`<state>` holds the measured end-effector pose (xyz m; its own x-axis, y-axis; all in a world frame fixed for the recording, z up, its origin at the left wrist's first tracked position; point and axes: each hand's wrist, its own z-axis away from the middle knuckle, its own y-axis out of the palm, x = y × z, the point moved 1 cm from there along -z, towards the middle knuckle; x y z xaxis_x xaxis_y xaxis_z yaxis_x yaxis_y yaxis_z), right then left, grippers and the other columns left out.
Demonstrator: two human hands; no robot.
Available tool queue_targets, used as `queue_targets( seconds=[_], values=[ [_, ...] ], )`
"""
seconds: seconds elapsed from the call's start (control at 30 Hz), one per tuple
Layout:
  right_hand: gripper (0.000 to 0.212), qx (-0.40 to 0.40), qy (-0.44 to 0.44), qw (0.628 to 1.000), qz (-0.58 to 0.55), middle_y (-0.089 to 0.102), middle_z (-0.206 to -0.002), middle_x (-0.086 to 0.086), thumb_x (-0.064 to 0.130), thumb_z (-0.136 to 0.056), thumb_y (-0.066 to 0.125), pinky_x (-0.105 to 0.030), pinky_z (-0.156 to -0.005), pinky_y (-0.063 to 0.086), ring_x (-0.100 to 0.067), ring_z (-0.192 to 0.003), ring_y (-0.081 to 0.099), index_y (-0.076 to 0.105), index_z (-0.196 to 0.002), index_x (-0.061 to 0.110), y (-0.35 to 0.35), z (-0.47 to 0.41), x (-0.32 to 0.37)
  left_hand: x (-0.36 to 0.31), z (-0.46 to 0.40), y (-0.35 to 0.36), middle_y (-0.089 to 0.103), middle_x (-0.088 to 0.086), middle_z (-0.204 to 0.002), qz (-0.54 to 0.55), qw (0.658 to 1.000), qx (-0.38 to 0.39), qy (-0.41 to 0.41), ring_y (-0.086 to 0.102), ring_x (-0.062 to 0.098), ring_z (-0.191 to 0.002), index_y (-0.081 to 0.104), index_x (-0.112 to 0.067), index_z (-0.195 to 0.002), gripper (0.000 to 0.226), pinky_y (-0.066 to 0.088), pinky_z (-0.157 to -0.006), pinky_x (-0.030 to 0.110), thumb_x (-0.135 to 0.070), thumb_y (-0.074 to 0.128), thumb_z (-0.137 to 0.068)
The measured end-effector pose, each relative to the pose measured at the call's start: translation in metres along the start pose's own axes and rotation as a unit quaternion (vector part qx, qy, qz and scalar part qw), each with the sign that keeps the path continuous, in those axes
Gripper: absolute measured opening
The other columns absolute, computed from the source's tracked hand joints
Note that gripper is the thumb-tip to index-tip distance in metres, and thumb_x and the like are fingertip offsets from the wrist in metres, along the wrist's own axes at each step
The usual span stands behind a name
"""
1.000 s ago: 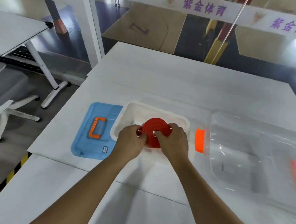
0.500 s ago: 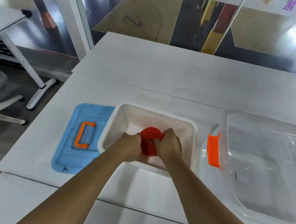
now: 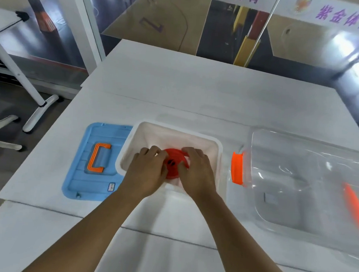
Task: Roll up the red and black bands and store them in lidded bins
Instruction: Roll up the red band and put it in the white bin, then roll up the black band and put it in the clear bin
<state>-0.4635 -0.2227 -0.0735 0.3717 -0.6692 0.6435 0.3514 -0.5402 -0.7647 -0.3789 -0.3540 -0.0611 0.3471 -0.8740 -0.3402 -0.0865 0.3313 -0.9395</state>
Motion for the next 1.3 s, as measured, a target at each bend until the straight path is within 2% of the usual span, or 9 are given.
queue_targets(
  seconds=[0.13,0.27,0.43,0.6,0.97,1.13,1.3],
  values=[
    [0.039,-0.073,-0.043,0.996,-0.006,0.067,-0.125,-0.003,0.015,-0.091,0.059,-0.047,-0.097,0.051,-0.028,-0.109,0.061,0.064,-0.130,0.016,-0.019,0.044,0.009,-0.019,0.043,-0.018,0.065,0.006,-0.118,0.001,0.999,-0.044,0.025,0.060,0.035,-0.101,0.066,-0.016,-0.117,0.028,0.051,-0.085,0.048,-0.016,0.064,-0.089],
    [0.047,-0.096,-0.056,0.994,0.004,0.066,-0.130,0.000,0.023,-0.089,0.052,-0.040,-0.101,0.048,-0.026,-0.117,0.061,0.063,-0.134,0.017,-0.042,0.095,0.013,-0.049,0.091,-0.035,0.065,0.005,-0.123,-0.010,0.997,-0.067,0.048,0.061,0.032,-0.107,0.064,-0.018,-0.118,0.032,0.050,-0.087,0.043,-0.018,0.068,-0.087],
    [0.045,-0.122,-0.046,0.991,0.001,0.065,-0.132,-0.001,0.013,-0.090,0.062,-0.036,-0.103,0.043,-0.025,-0.122,0.057,0.063,-0.135,0.016,-0.077,0.166,-0.006,-0.099,0.150,-0.038,0.063,0.004,-0.128,-0.004,0.996,-0.055,0.066,0.059,0.030,-0.117,0.065,-0.018,-0.124,0.033,0.047,-0.096,0.042,-0.021,0.064,-0.091],
    [0.044,-0.140,-0.022,0.990,-0.002,0.064,-0.133,-0.001,0.013,-0.091,0.063,-0.035,-0.105,0.043,-0.024,-0.124,0.056,0.063,-0.135,0.016,-0.116,0.234,-0.042,-0.155,0.200,-0.024,0.063,0.004,-0.132,0.007,0.997,-0.033,0.072,0.057,0.028,-0.123,0.065,-0.020,-0.125,0.032,0.044,-0.104,0.042,-0.023,0.063,-0.093],
    [0.041,-0.140,0.074,0.987,0.020,0.066,-0.129,-0.001,0.017,-0.091,0.060,-0.034,-0.101,0.041,-0.027,-0.116,0.059,0.066,-0.132,0.017,-0.192,0.383,-0.166,-0.288,0.307,0.057,0.065,0.001,-0.123,0.038,0.992,0.026,0.115,0.059,0.029,-0.115,0.067,-0.020,-0.121,0.030,0.045,-0.098,0.041,-0.019,0.063,-0.091],
    [0.040,-0.139,0.108,0.984,0.018,0.066,-0.126,0.000,0.016,-0.092,0.062,-0.040,-0.103,0.046,-0.025,-0.115,0.059,0.065,-0.132,0.018,-0.213,0.439,-0.226,-0.340,0.343,0.111,0.068,-0.002,-0.120,0.031,0.985,0.064,0.159,0.061,0.027,-0.114,0.067,-0.021,-0.120,0.032,0.048,-0.096,0.039,-0.018,0.064,-0.088],
    [0.035,-0.143,0.147,0.978,0.031,0.069,-0.119,0.000,0.012,-0.091,0.065,-0.039,-0.098,0.048,-0.025,-0.110,0.060,0.068,-0.126,0.017,-0.224,0.488,-0.282,-0.384,0.370,0.166,0.067,-0.001,-0.130,0.023,0.969,0.110,0.220,0.060,0.030,-0.120,0.065,-0.018,-0.127,0.043,0.048,-0.099,0.040,-0.011,0.064,-0.084]
  ],
)
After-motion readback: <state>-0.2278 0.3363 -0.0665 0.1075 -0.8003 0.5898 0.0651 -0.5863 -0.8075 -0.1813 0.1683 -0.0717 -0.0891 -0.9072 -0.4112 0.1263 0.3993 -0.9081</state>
